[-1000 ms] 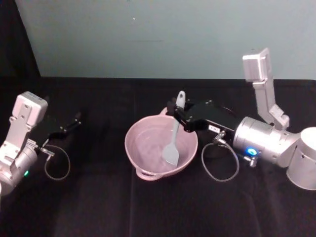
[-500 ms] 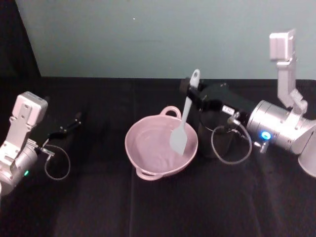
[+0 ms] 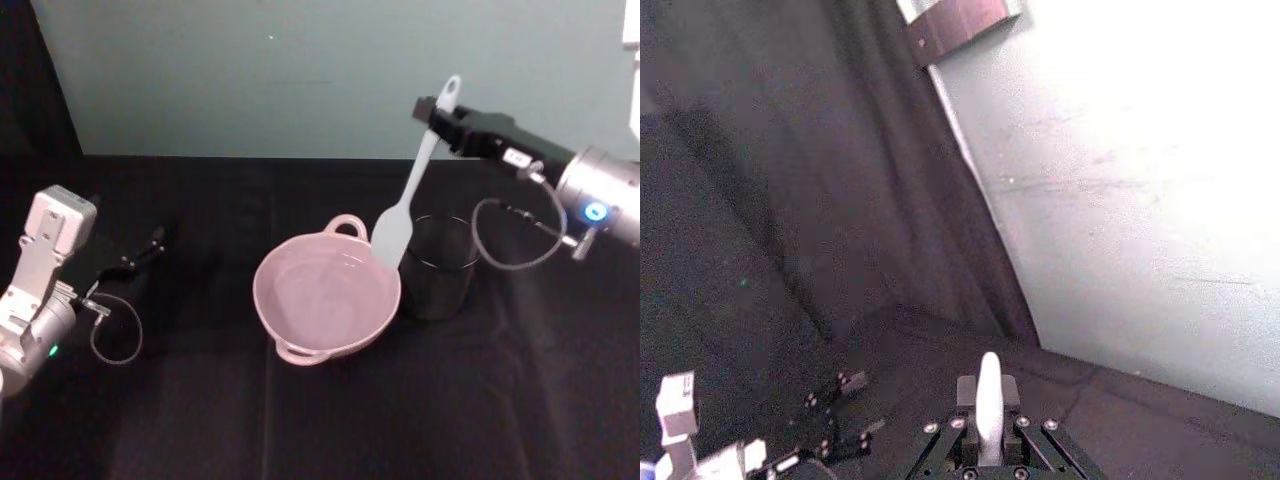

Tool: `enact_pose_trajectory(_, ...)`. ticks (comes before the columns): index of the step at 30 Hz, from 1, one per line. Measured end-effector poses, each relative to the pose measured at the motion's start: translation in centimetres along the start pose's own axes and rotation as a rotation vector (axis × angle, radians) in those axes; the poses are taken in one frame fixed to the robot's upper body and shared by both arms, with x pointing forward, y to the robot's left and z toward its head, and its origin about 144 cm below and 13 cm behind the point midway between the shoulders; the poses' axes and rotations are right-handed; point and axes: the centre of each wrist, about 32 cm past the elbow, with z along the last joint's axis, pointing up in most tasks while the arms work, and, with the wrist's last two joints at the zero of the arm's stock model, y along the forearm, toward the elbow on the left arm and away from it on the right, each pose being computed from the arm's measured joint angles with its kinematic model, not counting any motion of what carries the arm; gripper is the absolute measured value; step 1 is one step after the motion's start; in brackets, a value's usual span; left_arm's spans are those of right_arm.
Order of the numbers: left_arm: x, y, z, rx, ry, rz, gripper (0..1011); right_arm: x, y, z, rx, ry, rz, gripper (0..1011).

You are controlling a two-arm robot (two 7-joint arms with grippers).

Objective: Use the one hand to pick up the spoon and stir the clear water in the bowl.

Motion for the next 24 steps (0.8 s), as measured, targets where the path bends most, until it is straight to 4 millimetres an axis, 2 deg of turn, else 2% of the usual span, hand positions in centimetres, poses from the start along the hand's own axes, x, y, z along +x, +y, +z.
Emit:
enact_pose_trajectory(4,0.0,0.0,0.0,0.000,0.000,0.000,1011,0.9,-0.3,1.1,0.015,0.021,-0.027,121)
enact_pose_trajectory(11,0.0,0.0,0.0,0.000,0.000,0.000,1011,2.6,-0.3,1.8,0.031,0.047,-0.053,121)
enact_pose_trajectory(14,0.0,0.0,0.0,0.000,0.000,0.000,1011,3.9,-0.2,1.9,0.039,0.060,-0.077,121)
enact_pose_trajectory(24,0.0,0.0,0.0,0.000,0.000,0.000,1011,6.1,0.2,1.6,0.019,0.067,-0.127,121)
